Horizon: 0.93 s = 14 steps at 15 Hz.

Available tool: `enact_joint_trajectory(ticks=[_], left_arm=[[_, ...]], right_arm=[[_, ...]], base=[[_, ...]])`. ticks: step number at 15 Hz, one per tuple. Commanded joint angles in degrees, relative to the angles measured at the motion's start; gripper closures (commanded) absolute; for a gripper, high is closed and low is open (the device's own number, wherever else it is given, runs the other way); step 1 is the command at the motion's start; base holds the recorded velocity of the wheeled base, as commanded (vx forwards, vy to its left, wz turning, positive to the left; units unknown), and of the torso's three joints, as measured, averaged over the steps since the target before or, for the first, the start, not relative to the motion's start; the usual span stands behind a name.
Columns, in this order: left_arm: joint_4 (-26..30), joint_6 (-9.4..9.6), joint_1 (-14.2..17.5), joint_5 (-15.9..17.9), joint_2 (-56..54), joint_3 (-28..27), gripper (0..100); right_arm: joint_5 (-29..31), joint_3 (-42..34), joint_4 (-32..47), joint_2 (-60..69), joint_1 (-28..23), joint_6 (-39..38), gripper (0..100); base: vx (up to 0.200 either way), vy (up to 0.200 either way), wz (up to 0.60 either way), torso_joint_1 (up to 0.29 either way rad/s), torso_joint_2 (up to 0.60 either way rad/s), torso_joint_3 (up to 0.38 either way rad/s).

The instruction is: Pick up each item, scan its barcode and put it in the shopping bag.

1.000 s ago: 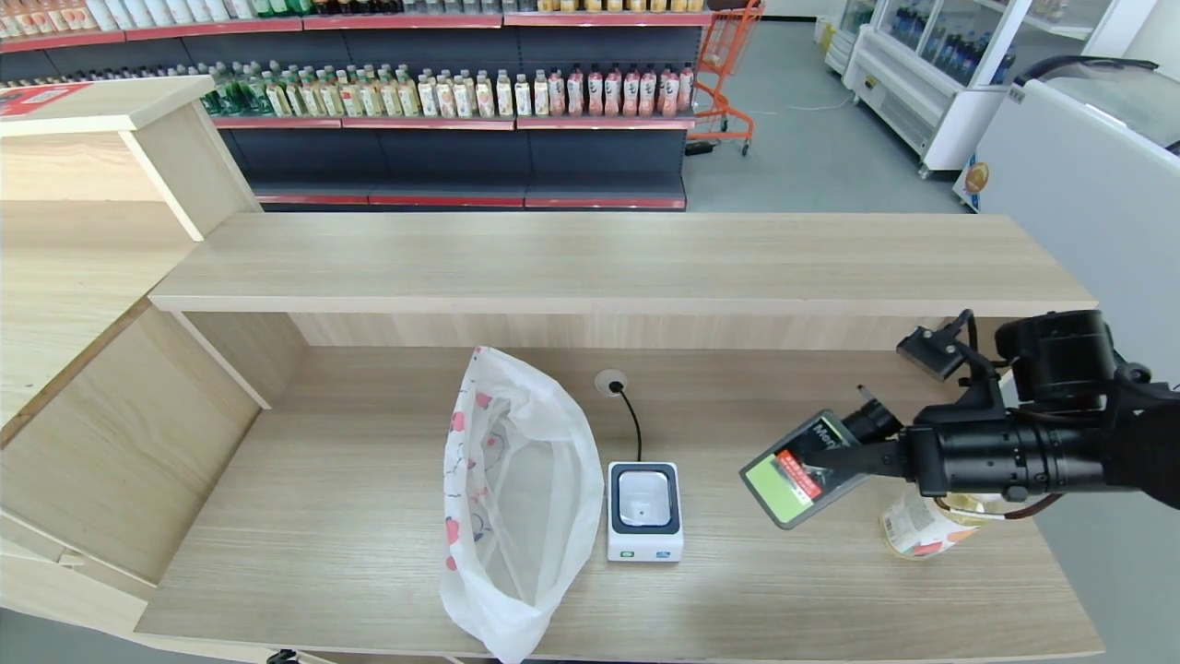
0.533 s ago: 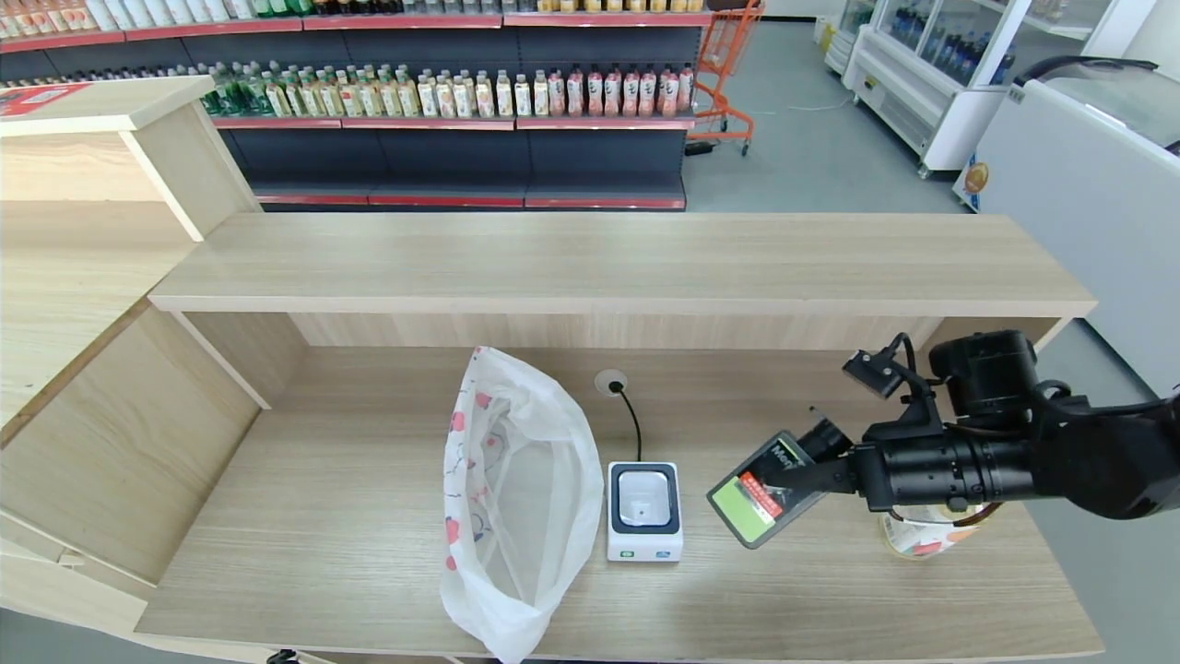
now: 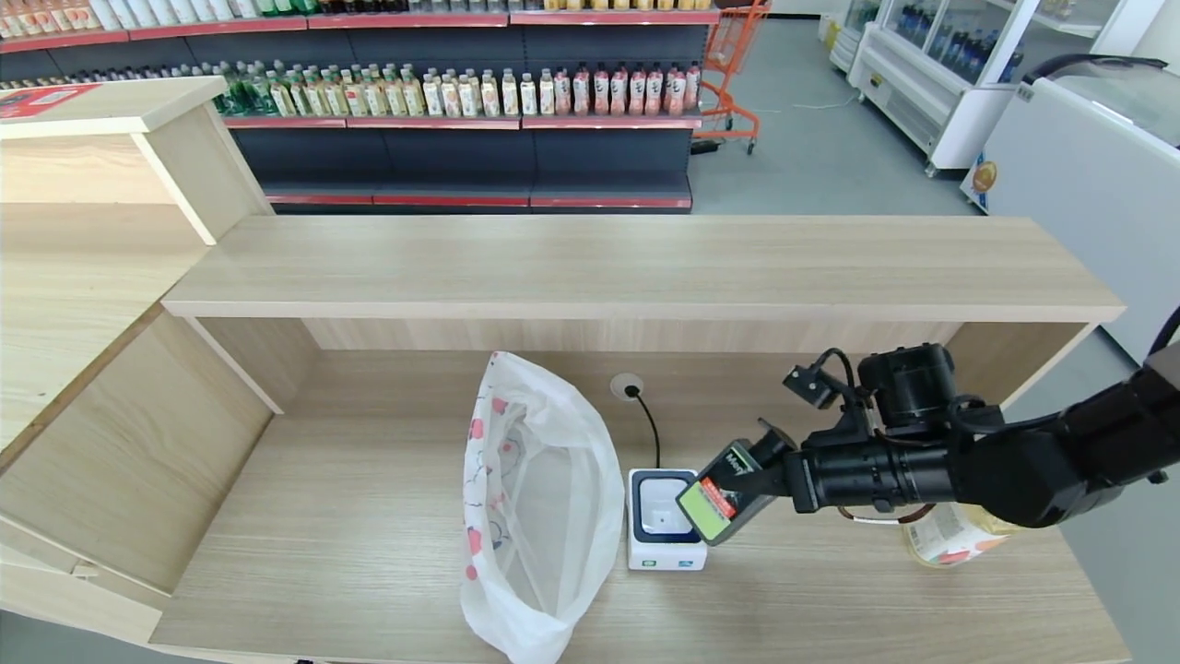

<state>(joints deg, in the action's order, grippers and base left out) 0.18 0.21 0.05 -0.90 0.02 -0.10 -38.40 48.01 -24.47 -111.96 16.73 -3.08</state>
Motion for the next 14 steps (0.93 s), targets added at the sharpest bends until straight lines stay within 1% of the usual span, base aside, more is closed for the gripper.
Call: enact_joint_trajectory(ticks=[1,3,5,9,12,14], left_arm=[[-0.01,-0.03,-0.05,-0.06,-0.02,0.01,0],[-0.01,-0.03,-0.05,-0.06,-0.02,0.01,0],[-0.01,-0.03,-0.05,-0.06,-0.02,0.01,0],[-0.01,-0.03,-0.05,-0.06,-0.02,0.01,0],[-0.01,-0.03,-0.05,-0.06,-0.02,0.01,0],[-0.01,-0.03,-0.05,-0.06,-0.02,0.01,0]], right_arm=[[2.98,1.74,-0.23,-2.83,2.17,-0.17,100],[6.14,3.15,-2.08,-4.94,3.31,-1.05,100],[6.58,4.38,-4.27,-6.52,5.16,-3.33,100],[6.76,7.10,-4.54,-9.68,6.65,-3.42,100],[11.77,7.80,-4.63,-11.18,7.27,-3.42,100],[12.03,7.89,-4.63,-11.79,7.18,-3.42,100]], base=[[0.000,0.000,0.00,0.000,0.00,0.000],[0.000,0.000,0.00,0.000,0.00,0.000],[0.000,0.000,0.00,0.000,0.00,0.000],[0.000,0.000,0.00,0.000,0.00,0.000],[0.000,0.000,0.00,0.000,0.00,0.000],[0.000,0.000,0.00,0.000,0.00,0.000]])
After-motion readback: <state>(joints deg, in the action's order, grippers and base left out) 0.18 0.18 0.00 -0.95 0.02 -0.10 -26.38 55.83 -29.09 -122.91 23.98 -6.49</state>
